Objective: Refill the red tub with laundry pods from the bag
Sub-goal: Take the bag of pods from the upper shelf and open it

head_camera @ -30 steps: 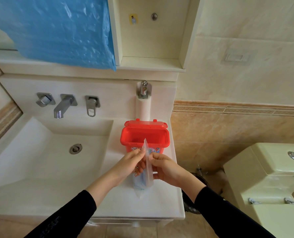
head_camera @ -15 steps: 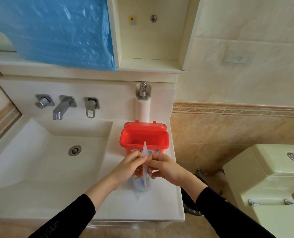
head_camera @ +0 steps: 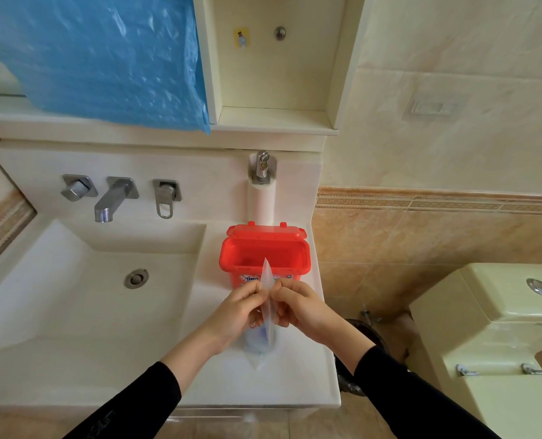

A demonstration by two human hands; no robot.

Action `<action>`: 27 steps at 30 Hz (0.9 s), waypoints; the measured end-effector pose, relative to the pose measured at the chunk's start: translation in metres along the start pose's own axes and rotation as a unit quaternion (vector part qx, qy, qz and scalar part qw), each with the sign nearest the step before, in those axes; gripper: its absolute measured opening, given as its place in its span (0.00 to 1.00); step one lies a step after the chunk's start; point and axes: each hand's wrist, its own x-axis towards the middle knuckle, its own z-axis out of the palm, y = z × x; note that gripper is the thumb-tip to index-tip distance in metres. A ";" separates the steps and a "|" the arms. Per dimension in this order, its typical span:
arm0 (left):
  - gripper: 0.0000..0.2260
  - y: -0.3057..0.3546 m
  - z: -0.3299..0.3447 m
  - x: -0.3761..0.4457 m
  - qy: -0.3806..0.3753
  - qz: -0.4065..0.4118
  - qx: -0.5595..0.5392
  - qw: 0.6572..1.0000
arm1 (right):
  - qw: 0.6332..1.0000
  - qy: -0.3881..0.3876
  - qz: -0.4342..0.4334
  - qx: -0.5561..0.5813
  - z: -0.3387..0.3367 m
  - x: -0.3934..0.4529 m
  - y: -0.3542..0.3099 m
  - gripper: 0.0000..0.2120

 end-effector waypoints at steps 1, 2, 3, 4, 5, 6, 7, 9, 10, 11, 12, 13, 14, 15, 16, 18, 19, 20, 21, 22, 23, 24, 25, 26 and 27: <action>0.10 -0.001 0.001 -0.001 0.002 0.002 -0.004 1.000 | 1.000 0.004 -0.005 0.002 0.001 0.000 0.001 0.14; 0.10 -0.002 0.002 -0.001 0.003 0.003 -0.007 1.000 | 1.000 0.008 -0.009 0.005 0.002 0.000 0.003 0.15; 0.11 -0.002 0.002 -0.002 0.005 0.005 -0.013 1.000 | 1.000 0.011 -0.012 0.010 0.003 0.000 0.004 0.15; 0.12 -0.002 0.003 -0.002 0.012 0.005 -0.028 1.000 | 1.000 0.014 -0.015 0.018 0.003 0.000 0.004 0.14; 0.12 -0.003 0.003 -0.002 0.023 0.002 -0.050 0.998 | 0.999 0.015 -0.018 0.028 0.003 0.000 0.004 0.14; 0.12 -0.004 0.004 -0.002 0.034 -0.002 -0.072 0.997 | 0.999 0.017 -0.019 0.037 0.004 0.000 0.005 0.13; 0.12 -0.005 0.004 -0.002 0.041 -0.002 -0.085 0.996 | 0.999 0.020 -0.018 0.043 0.004 0.000 0.005 0.13; 0.13 -0.006 0.002 -0.002 0.045 0.003 -0.074 0.996 | 0.999 0.022 -0.012 0.042 0.005 -0.001 0.005 0.14; 0.13 -0.005 0.001 -0.002 0.043 0.008 -0.054 0.998 | 0.999 0.020 -0.011 0.035 0.005 -0.001 0.004 0.15; 0.15 -0.003 -0.001 -0.002 0.041 0.014 -0.029 0.999 | 0.999 0.020 -0.010 0.024 0.005 -0.001 0.002 0.16; 0.16 0.000 -0.003 -0.002 0.042 0.018 -0.005 0.999 | 1.000 0.022 -0.010 0.007 0.003 -0.001 -0.001 0.18; 0.17 0.003 -0.006 -0.001 0.045 0.022 0.019 0.999 | 0.999 0.026 -0.012 -0.017 0.000 -0.001 -0.004 0.19; 0.18 0.007 -0.010 0.000 0.051 0.027 0.046 0.997 | 0.998 0.032 -0.013 -0.045 -0.003 -0.002 -0.008 0.19; 0.19 0.010 -0.014 0.000 0.057 0.034 0.073 0.995 | 0.996 0.039 -0.014 -0.075 -0.007 -0.003 -0.011 0.17; 0.19 0.012 -0.018 0.000 0.061 0.041 0.097 0.993 | 0.993 0.047 -0.015 -0.103 -0.012 -0.004 -0.015 0.16; 0.17 0.019 -0.026 -0.002 0.066 0.059 0.134 0.987 | 0.987 0.061 -0.016 -0.150 -0.021 -0.006 -0.021 0.15; 0.17 0.022 -0.031 -0.003 0.069 0.068 0.149 0.984 | 0.983 0.068 -0.017 -0.168 -0.025 -0.008 -0.023 0.15; 0.17 0.024 -0.036 -0.004 0.073 0.074 0.164 0.981 | 0.980 0.074 -0.019 -0.182 -0.030 -0.009 -0.026 0.15; 0.18 0.026 -0.041 -0.005 0.078 0.077 0.178 0.978 | 0.978 0.080 -0.024 -0.191 -0.033 -0.011 -0.029 0.15; 0.18 0.027 -0.046 -0.006 0.082 0.075 0.192 0.975 | 0.976 0.087 -0.029 -0.199 -0.036 -0.012 -0.032 0.14; 0.18 0.028 -0.050 -0.007 0.085 0.073 0.209 0.972 | 0.973 0.093 -0.035 -0.208 -0.038 -0.013 -0.034 0.13; 0.17 0.028 -0.055 -0.008 0.085 0.072 0.228 0.967 | 0.970 0.097 -0.038 -0.221 -0.039 -0.014 -0.036 0.12; 0.16 0.029 -0.058 -0.009 0.083 0.072 0.250 0.962 | 0.965 0.098 -0.038 -0.240 -0.040 -0.015 -0.038 0.12; 0.14 0.031 -0.062 -0.010 0.080 0.075 0.272 0.956 | 0.960 0.095 -0.036 -0.262 -0.040 -0.016 -0.039 0.12; 0.12 0.033 -0.065 -0.010 0.076 0.080 0.292 0.950 | 0.954 0.088 -0.032 -0.285 -0.040 -0.017 -0.040 0.12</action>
